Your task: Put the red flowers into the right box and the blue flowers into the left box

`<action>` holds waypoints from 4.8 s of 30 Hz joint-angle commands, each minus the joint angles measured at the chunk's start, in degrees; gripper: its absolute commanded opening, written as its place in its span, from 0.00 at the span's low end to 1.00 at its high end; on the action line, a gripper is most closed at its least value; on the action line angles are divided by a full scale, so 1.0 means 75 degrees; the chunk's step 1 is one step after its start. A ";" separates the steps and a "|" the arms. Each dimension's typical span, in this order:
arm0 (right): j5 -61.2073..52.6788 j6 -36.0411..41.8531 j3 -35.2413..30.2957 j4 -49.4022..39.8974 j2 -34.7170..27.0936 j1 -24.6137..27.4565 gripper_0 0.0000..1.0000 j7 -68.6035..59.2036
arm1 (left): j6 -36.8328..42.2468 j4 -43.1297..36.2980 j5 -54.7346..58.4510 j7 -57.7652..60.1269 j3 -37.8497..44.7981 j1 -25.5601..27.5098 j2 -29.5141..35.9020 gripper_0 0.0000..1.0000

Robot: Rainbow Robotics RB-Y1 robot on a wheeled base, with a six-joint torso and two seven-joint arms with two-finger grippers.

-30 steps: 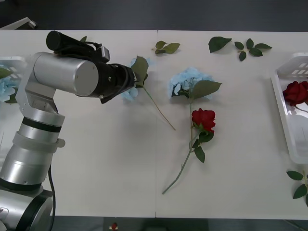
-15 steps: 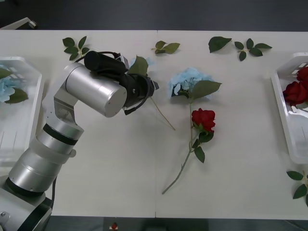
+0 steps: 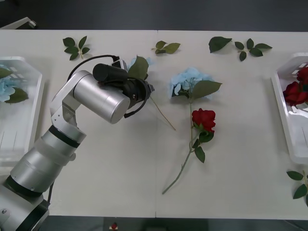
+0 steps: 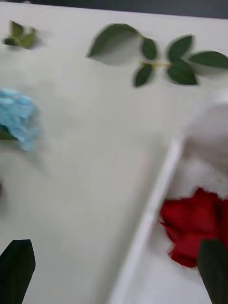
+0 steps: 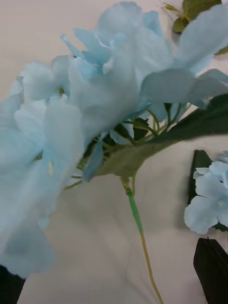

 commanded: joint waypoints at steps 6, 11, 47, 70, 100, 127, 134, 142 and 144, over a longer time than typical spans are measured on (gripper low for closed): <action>0.0301 -0.0100 -0.0002 -0.3104 -0.0221 0.0103 1.00 -0.3421 | -0.1080 0.1170 0.0049 0.0131 -0.0490 -0.0981 0.0003 1.00; 0.1461 -0.0358 -0.0002 -0.4733 -0.0221 0.0290 1.00 -0.5847 | -0.1431 0.1556 0.0072 0.0108 -0.0643 -0.1239 0.0003 1.00; 0.9371 -0.1248 0.3220 -0.7768 0.1690 0.0138 1.00 -1.7272 | -0.0365 0.0736 0.1291 -0.0209 -0.0900 -0.1462 0.0976 0.00; 1.0578 -0.1565 0.5670 -0.6268 0.2147 -0.1620 1.00 -1.7964 | 0.4709 -0.4057 0.3623 -0.2084 0.4174 -0.0876 0.3319 0.00; 1.0613 -0.1799 0.6197 -0.5155 0.2873 -0.2042 0.07 -1.7601 | 0.1733 -0.1830 0.3611 -0.7837 0.7994 0.3718 0.5909 0.00; 1.0355 -0.1811 0.6197 -0.7089 -0.0033 -0.3682 0.00 -1.7097 | -0.1091 0.0396 0.4091 -0.8939 0.6576 0.3812 0.5909 0.12; 1.0344 -0.1799 0.6185 -0.7921 -0.2002 -0.4011 0.00 -1.6933 | -0.0986 0.0384 0.4256 -0.8951 0.6576 0.3812 0.5909 0.61; 1.0168 -0.1799 0.6185 -0.6503 -0.2611 -0.4057 0.00 -1.5983 | 0.0889 -0.0858 0.5310 -0.9021 0.6928 0.3800 0.5909 0.86; 0.9828 -0.1799 0.6162 -0.5788 -0.2553 -0.4069 0.00 -1.5444 | 0.1311 -0.1409 0.5591 -0.8998 0.6975 0.3777 0.5909 0.86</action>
